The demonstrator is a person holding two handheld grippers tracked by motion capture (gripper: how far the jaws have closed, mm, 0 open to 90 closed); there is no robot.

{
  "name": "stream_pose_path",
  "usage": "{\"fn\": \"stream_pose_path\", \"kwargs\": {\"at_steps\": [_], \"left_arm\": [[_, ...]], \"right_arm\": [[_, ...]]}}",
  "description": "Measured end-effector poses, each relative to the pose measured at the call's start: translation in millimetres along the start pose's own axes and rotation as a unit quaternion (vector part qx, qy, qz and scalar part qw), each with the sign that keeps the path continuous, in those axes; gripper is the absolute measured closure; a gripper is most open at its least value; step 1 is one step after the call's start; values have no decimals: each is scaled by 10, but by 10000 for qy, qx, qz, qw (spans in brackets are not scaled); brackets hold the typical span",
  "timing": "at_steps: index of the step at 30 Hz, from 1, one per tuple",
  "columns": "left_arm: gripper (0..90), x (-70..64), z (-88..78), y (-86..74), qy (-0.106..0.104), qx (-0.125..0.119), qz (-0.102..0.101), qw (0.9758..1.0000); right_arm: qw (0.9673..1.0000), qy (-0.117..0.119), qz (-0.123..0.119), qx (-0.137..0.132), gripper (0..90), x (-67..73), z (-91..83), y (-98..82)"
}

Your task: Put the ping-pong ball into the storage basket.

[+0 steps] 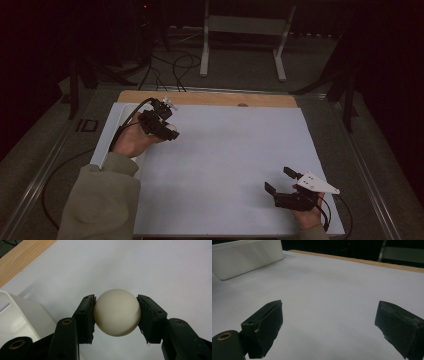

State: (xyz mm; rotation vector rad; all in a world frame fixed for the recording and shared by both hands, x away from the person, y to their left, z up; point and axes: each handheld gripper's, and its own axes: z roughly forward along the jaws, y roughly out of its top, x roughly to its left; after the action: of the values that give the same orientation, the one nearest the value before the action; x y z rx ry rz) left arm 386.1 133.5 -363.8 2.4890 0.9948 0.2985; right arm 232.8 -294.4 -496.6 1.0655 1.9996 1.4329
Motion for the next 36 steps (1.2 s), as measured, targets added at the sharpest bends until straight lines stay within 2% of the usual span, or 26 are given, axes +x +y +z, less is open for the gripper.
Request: {"fn": "stream_pose_path", "kwargs": {"at_steps": [11, 15, 25, 36], "left_arm": [[515, 100, -56, -88, 81, -20, -129, 9999], [515, 121, -62, -112, 120, 0, -118, 9999], [515, 172, -89, -161, 205, -85, -228, 9995], [515, 228, -125, -214, 265, -81, -232, 9993]], "right_arm": [[10000, 2, 7, 5, 71, 0, -1, 0], [10000, 4, 3, 7, 71, 1, 0, 0], [10000, 18, 1, 3, 71, -3, -3, -1], [10000, 29, 4, 12, 71, -2, -3, -2]]}}
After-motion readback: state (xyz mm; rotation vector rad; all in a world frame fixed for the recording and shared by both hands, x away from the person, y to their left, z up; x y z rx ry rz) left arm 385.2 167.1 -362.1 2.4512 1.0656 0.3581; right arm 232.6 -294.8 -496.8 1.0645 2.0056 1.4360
